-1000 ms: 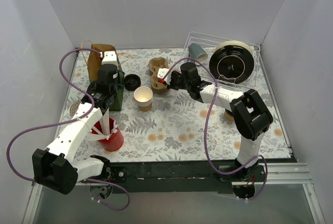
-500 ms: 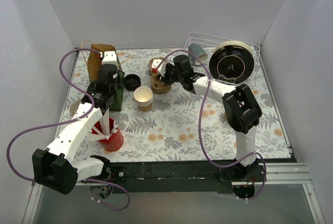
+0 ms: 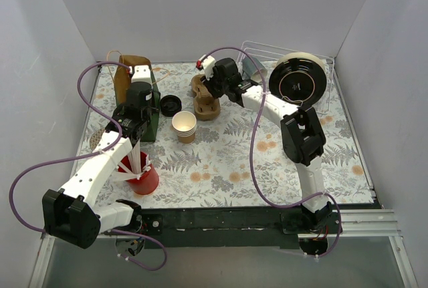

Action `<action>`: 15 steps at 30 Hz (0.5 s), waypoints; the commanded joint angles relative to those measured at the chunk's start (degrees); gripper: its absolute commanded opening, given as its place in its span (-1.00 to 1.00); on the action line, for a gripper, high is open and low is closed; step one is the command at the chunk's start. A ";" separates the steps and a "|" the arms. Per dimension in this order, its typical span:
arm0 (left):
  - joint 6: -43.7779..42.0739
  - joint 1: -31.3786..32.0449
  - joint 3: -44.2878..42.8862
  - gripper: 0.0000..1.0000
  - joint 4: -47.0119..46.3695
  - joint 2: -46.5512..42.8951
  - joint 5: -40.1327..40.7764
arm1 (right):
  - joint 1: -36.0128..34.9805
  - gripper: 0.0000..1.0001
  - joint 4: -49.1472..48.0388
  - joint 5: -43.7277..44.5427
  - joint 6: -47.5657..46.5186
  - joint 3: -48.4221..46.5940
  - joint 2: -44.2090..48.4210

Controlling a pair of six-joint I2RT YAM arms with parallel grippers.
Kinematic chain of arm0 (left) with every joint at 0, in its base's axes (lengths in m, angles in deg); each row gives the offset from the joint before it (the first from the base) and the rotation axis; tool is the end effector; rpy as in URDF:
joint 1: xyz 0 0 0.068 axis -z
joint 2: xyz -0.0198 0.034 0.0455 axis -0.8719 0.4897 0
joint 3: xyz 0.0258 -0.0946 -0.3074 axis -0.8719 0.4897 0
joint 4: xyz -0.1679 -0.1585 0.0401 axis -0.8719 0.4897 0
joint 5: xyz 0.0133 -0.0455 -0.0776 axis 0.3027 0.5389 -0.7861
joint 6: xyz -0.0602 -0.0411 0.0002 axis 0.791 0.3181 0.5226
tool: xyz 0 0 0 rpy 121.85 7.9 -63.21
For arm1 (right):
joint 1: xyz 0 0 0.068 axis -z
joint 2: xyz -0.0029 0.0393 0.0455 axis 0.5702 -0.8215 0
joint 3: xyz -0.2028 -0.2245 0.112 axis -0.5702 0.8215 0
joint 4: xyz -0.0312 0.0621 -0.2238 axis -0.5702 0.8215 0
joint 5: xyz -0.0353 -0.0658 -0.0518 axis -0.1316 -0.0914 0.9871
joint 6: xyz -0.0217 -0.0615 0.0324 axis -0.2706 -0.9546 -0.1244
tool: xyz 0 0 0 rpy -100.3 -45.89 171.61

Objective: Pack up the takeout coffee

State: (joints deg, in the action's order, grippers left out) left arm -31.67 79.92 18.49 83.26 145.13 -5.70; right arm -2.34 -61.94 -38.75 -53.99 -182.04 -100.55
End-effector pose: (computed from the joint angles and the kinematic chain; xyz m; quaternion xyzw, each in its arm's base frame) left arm 0.2324 -0.0524 0.3677 -0.2997 0.7906 -0.0957 0.5254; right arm 0.4199 0.3173 0.2974 -0.3819 0.7641 0.0922 0.5116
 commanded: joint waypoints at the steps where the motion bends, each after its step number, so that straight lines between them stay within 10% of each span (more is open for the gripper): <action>1: 0.25 -0.08 0.91 -0.69 1.67 0.17 -0.11 | 0.19 -0.26 4.63 1.46 5.55 -4.23 -1.07; 15: 0.34 -0.08 1.35 -0.69 1.85 0.44 -0.02 | 0.71 -0.28 13.25 0.58 4.76 -10.38 -5.29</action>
State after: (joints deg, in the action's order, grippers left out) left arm -31.65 79.92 18.51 83.26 145.13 -5.70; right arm -1.99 -50.33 -38.14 -49.71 -190.00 -105.88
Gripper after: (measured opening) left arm 0.157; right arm 0.360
